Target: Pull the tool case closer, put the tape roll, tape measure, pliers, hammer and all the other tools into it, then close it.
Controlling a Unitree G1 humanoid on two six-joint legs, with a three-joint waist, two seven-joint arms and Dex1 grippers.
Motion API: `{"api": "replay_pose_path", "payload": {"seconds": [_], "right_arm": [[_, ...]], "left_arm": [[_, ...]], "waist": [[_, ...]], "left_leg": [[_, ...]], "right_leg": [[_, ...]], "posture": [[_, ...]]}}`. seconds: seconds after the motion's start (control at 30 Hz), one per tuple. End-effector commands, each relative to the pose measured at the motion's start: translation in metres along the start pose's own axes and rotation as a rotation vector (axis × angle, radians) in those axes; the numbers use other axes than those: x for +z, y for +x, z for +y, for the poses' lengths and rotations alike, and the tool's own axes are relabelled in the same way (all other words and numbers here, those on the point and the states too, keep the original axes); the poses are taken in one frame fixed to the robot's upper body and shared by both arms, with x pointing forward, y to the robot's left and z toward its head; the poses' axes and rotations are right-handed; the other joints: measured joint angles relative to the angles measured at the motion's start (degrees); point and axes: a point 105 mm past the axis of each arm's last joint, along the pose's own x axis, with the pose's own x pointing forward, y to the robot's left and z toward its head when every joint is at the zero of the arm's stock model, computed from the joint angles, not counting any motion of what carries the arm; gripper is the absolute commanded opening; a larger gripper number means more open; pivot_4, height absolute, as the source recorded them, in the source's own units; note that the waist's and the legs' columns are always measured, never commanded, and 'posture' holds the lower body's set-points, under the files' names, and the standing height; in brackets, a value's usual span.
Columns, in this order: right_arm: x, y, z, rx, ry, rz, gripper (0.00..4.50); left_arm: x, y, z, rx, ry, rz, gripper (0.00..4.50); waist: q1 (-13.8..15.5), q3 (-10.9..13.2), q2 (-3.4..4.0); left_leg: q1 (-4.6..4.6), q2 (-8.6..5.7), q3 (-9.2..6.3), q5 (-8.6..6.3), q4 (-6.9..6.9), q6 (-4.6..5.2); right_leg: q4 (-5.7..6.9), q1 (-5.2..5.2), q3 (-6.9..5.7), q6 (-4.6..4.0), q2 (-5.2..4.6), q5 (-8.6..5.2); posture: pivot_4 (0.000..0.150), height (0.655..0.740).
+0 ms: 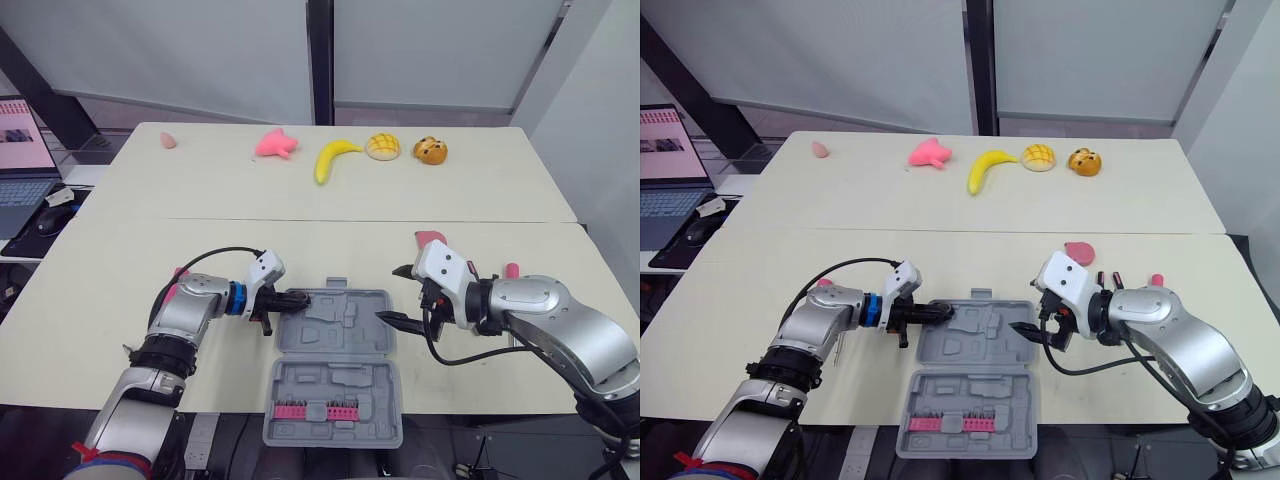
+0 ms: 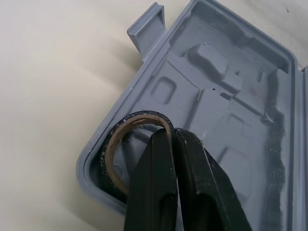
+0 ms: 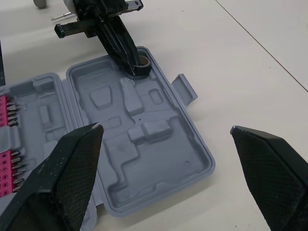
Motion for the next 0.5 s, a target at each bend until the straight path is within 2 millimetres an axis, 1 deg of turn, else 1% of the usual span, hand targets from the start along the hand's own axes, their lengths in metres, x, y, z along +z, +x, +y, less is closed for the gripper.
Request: {"api": "replay_pose_path", "payload": {"seconds": [0.03,0.07,0.17,0.27,0.37,0.47,0.5], "right_arm": [[0.013,-0.006,-0.002,-0.028,-0.039,-0.039,4.50],[0.013,-0.007,-0.002,-0.029,-0.038,-0.039,4.50],[0.012,-0.007,-0.002,-0.032,-0.037,-0.037,4.50],[0.012,-0.008,-0.004,-0.036,-0.035,-0.038,4.50],[0.012,-0.007,-0.004,-0.035,-0.035,-0.039,4.50],[0.013,-0.006,-0.003,-0.028,-0.035,-0.041,4.50],[0.013,-0.006,-0.003,-0.025,-0.035,-0.042,4.50]], "left_arm": [[0.017,-0.015,0.000,0.004,0.061,-0.033,1.61],[0.019,-0.019,-0.002,0.000,0.071,-0.039,1.96],[0.026,-0.029,-0.008,-0.022,0.069,-0.059,2.84],[0.027,-0.036,-0.013,-0.029,0.104,-0.052,2.84],[0.026,-0.037,-0.015,-0.041,0.129,-0.053,2.84],[0.022,-0.035,-0.013,-0.037,0.141,-0.052,2.23],[0.022,-0.034,-0.012,-0.035,0.143,-0.053,1.95]], "waist": [[-0.1,0.0,0.00],[-0.1,0.0,0.00],[-0.1,0.0,0.00],[-0.1,0.0,0.00],[0.0,0.0,0.00],[0.0,0.0,0.00],[0.0,0.0,0.00]], "left_leg": [[0.00,0.00,0.01,0.00,0.00,0.00],[0.00,0.00,0.00,0.00,-0.01,0.00],[0.00,0.00,-0.01,0.00,-0.01,0.00],[0.00,0.00,0.00,0.00,-0.01,0.00],[0.01,0.00,-0.01,0.00,-0.01,0.00],[0.01,0.00,0.00,0.00,0.00,0.00],[0.01,0.00,0.00,0.00,0.00,0.00]], "right_leg": [[0.00,0.00,0.01,0.00,0.00,0.00],[0.00,0.00,0.00,0.00,0.00,0.00],[0.00,0.00,0.00,0.00,0.00,0.00],[0.00,0.00,0.01,0.00,-0.01,0.00],[0.00,0.01,0.00,0.00,0.00,0.00],[0.00,0.01,0.01,0.00,0.00,0.00],[0.00,0.01,0.01,0.00,0.00,0.00]], "posture": [[0.150,0.7369],[0.150,0.7369],[0.150,0.7369],[0.150,0.7369],[0.150,0.7369],[0.150,0.7369],[0.150,0.7369]]}}
